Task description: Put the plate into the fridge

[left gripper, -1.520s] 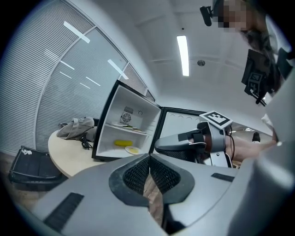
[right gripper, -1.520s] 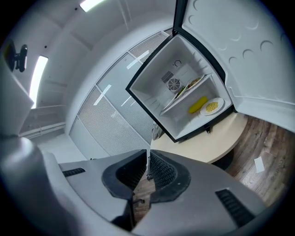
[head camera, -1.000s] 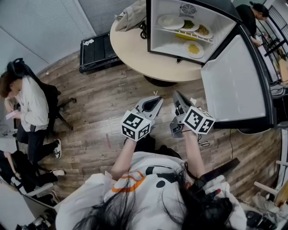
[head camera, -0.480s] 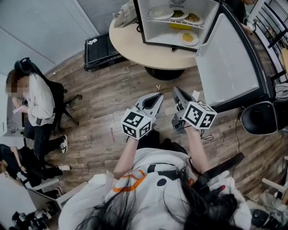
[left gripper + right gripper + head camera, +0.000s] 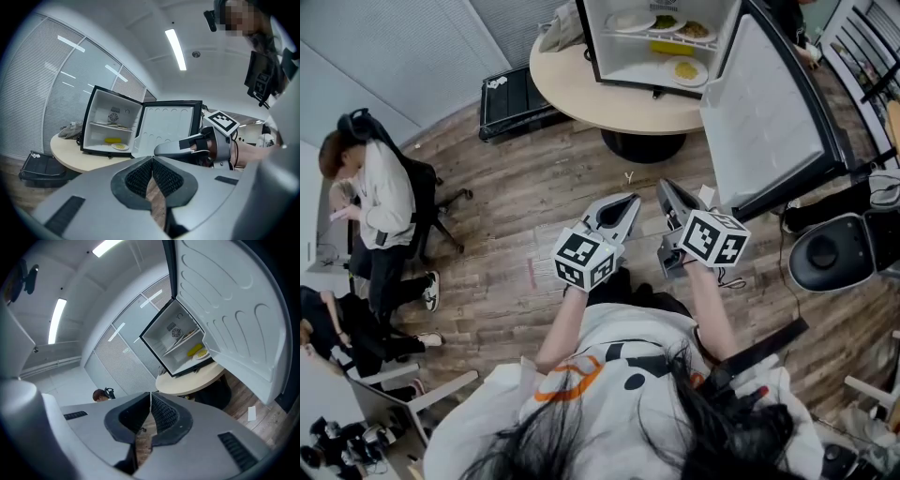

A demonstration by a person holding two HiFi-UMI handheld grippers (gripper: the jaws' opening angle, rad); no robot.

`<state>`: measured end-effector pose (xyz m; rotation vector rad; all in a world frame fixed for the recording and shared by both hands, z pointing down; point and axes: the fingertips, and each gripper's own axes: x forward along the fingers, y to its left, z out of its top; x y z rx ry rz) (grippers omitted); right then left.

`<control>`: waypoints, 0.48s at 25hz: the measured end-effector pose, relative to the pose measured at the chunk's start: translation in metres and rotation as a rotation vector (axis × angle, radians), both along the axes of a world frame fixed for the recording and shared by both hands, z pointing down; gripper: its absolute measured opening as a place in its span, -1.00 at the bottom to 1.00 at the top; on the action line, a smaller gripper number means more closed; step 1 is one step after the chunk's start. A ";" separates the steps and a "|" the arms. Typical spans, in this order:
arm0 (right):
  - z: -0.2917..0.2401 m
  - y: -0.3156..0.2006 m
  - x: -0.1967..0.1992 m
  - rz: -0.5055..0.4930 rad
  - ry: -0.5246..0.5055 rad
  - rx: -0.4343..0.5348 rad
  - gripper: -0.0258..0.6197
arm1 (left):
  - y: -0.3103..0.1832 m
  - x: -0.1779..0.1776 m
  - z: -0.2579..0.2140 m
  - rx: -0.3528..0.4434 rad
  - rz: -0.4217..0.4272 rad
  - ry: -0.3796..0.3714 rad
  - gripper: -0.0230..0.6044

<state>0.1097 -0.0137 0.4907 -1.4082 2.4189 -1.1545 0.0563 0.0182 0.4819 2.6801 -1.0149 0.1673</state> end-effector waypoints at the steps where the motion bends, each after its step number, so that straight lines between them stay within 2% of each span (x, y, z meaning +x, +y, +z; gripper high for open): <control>1: 0.000 0.002 0.000 -0.004 0.003 -0.001 -0.85 | 0.003 0.000 -0.001 0.001 -0.001 0.000 -0.89; 12: -0.005 0.006 0.006 -0.014 0.018 0.018 -0.86 | 0.008 0.008 -0.005 0.020 -0.009 -0.012 -0.89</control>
